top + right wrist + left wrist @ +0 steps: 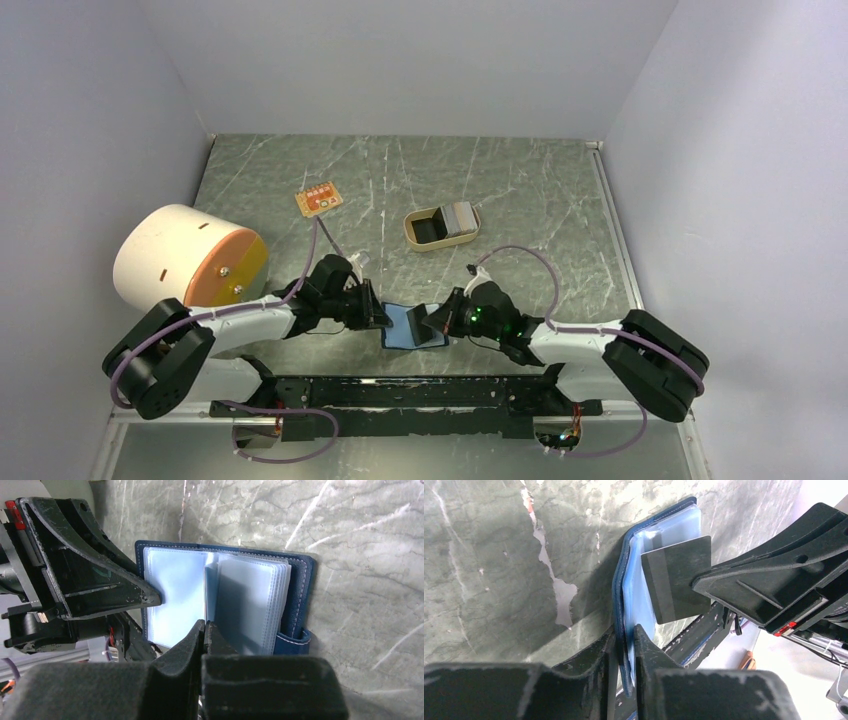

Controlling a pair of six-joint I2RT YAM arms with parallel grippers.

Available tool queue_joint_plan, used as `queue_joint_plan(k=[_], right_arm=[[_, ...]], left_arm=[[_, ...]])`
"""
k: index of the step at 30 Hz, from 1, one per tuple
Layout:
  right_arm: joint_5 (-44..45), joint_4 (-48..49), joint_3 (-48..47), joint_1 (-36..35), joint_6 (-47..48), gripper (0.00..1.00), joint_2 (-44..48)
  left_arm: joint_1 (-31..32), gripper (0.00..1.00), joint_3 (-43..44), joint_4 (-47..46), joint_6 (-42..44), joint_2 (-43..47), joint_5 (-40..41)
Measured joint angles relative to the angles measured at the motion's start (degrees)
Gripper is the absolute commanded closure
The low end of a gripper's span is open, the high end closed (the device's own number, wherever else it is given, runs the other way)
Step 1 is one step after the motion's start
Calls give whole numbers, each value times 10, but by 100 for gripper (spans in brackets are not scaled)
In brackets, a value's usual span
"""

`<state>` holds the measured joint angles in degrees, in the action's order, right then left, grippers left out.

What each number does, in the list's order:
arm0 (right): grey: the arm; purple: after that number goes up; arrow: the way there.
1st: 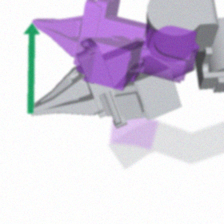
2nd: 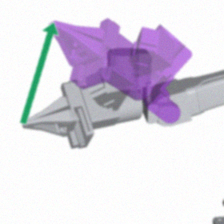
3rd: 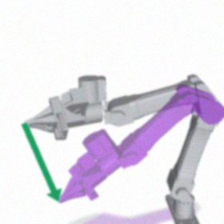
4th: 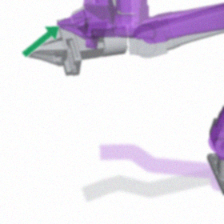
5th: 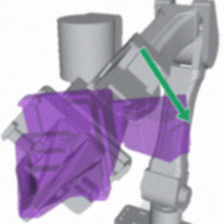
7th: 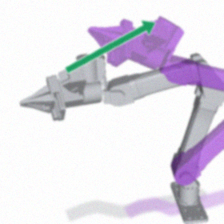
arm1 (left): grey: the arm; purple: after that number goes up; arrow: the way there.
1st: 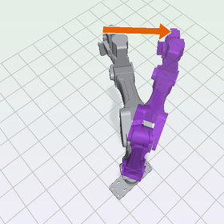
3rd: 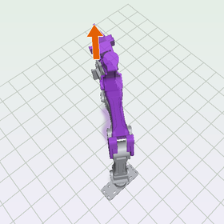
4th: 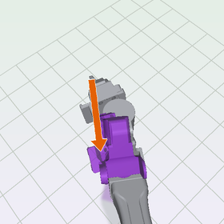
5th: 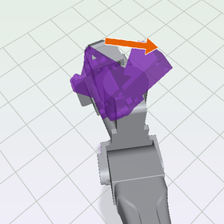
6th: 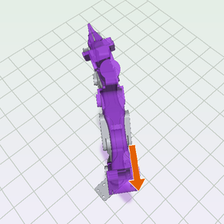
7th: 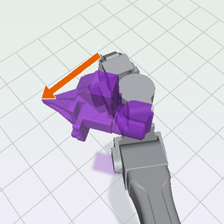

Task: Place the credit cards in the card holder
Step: Insert the credit card into the card holder.

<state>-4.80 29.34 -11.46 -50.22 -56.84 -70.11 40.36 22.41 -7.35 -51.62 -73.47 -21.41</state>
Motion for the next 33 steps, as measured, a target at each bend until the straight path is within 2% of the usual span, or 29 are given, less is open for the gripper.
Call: queue_joint_plan(k=[9, 25, 33], right_arm=[[-4, 23, 21, 0, -26, 100, 6], [-24, 136, 26, 0, -43, 100, -89], [-18, 139, 20, 0, -29, 100, -95]], left_arm=[[-1, 78, -1, 5, 2, -11, 11], [-1, 72, -20, -14, 2, -29, 11], [-1, 74, -20, -17, 2, -29, 10]])
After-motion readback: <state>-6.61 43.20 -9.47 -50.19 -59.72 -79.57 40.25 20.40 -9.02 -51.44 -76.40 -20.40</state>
